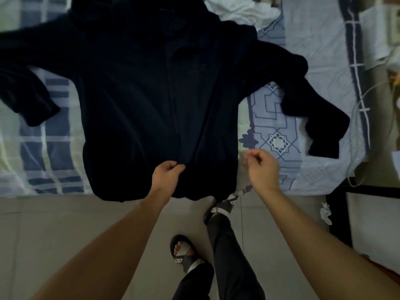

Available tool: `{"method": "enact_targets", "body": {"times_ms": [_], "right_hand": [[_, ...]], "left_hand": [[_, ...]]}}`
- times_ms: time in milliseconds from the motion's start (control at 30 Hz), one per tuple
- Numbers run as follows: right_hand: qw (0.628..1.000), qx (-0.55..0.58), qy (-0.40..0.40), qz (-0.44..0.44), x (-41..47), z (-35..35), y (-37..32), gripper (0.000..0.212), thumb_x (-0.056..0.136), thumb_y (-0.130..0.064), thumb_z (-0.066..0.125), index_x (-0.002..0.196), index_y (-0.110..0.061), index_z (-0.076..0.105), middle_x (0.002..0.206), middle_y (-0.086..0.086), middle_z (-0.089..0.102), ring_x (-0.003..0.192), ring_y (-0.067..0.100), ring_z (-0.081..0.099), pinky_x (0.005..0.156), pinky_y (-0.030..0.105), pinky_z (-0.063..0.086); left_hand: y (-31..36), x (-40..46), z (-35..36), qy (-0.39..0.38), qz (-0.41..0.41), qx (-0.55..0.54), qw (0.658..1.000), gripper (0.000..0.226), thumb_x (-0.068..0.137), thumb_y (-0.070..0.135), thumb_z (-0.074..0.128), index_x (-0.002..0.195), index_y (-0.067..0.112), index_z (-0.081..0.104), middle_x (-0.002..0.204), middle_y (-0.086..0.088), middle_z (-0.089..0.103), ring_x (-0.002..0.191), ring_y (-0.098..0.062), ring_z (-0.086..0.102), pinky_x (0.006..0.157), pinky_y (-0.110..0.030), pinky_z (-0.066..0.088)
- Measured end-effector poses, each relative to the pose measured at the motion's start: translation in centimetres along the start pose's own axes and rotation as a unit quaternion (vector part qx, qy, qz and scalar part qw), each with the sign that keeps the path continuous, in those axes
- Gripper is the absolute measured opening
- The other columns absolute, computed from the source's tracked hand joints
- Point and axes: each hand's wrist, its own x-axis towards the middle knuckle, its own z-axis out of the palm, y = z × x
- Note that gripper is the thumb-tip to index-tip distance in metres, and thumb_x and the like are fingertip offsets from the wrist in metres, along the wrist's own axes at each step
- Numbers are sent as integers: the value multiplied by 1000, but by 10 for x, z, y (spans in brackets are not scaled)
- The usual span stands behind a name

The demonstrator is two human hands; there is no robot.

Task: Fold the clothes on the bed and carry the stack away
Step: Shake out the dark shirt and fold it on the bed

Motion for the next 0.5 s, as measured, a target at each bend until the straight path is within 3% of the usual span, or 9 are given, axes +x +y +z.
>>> {"method": "enact_targets", "body": {"times_ms": [33, 100, 167, 267, 367, 500], "right_hand": [[1000, 13, 3, 1, 19, 2, -11, 12, 96, -15, 64, 97, -24, 72, 92, -13, 70, 88, -8, 64, 78, 2, 45], [997, 63, 15, 38, 59, 7, -28, 12, 97, -13, 62, 100, -19, 72, 97, 0, 74, 93, 13, 71, 88, 26, 57], [986, 124, 36, 108, 95, 9, -42, 11, 98, -11, 60, 100, -16, 70, 97, 11, 75, 89, 28, 73, 85, 44, 61], [955, 214, 68, 193, 138, -1, -53, 14, 102, -13, 54, 93, -12, 66, 94, 21, 75, 75, 32, 74, 67, 39, 63], [914, 313, 62, 248, 169, -20, -54, 18, 103, -13, 53, 89, -7, 64, 94, 24, 73, 81, 37, 75, 69, 39, 64], [860, 422, 36, 285, 207, -37, -54, 22, 99, -22, 65, 105, -1, 68, 93, 18, 76, 92, 35, 77, 73, 37, 63]], "left_hand": [[14, 7, 0, 4, 4, -3, 1000, 27, 74, 45, 75, 92, 26, 71, 92, 2, 75, 86, -18, 71, 76, -36, 58], [44, 27, 1, 4, 21, -16, 1000, 32, 73, 48, 77, 100, 33, 68, 98, 1, 73, 80, -13, 68, 69, -31, 54], [80, 52, 5, 10, 39, -27, 999, 35, 76, 43, 81, 106, 35, 64, 99, 3, 72, 75, -9, 67, 66, -27, 53], [141, 94, 12, 33, 52, -41, 997, 57, 75, 42, 86, 124, 31, 57, 105, 6, 67, 86, -10, 68, 60, -20, 54], [203, 138, 20, 73, 60, -44, 995, 75, 71, 45, 89, 134, 26, 53, 106, 14, 57, 94, -8, 62, 65, -22, 52], [281, 195, 35, 94, 95, 1, 991, 84, 67, 44, 94, 138, 22, 54, 112, 8, 57, 90, -6, 58, 70, -21, 50]]}}
